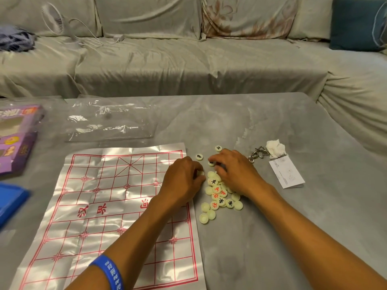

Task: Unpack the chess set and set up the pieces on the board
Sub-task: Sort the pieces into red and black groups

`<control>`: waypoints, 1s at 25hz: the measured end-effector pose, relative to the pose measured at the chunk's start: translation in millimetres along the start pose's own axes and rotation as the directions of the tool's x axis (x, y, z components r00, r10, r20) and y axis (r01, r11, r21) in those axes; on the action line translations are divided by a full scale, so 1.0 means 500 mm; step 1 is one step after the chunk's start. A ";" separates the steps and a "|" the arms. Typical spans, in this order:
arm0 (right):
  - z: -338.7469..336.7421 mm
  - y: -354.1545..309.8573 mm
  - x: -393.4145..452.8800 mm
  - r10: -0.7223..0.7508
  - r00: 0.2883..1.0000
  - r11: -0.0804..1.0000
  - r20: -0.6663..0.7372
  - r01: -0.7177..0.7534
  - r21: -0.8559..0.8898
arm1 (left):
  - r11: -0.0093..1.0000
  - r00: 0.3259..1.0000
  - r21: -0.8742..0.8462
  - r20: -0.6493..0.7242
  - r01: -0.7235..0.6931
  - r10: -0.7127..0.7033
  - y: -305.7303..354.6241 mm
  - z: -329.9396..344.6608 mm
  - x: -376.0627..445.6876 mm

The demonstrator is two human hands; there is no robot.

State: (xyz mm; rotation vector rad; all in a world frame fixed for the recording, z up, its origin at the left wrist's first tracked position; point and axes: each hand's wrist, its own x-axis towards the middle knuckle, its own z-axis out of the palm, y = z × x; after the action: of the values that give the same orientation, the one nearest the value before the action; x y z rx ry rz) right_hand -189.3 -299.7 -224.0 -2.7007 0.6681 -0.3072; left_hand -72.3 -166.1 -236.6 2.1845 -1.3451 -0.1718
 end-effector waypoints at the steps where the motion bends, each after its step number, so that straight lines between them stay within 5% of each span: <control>1: 0.003 0.000 0.002 0.018 1.000 0.999 -0.014 -0.018 0.041 | 1.000 1.000 -0.020 -0.015 0.012 -0.012 0.001 -0.001 0.002; 4: 0.005 0.012 -0.014 0.100 0.992 0.980 -0.072 -0.086 0.180 | 0.997 0.999 -0.062 -0.035 0.039 -0.041 0.004 -0.006 0.032; 11: -0.004 0.024 -0.044 0.109 0.993 0.976 -0.038 -0.100 0.193 | 0.986 0.995 0.136 0.020 -0.100 0.099 0.002 0.003 0.063; 25: -0.002 0.024 -0.043 0.128 0.991 0.963 -0.026 -0.118 0.244 | 0.997 0.998 0.057 0.011 -0.060 0.059 0.011 0.018 0.102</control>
State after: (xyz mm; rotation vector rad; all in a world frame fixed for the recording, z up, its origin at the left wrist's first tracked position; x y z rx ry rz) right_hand -213.1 -299.4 -230.3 -2.4158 0.7546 -0.3874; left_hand -55.0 -215.0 -232.1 2.1903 -1.4354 -0.1224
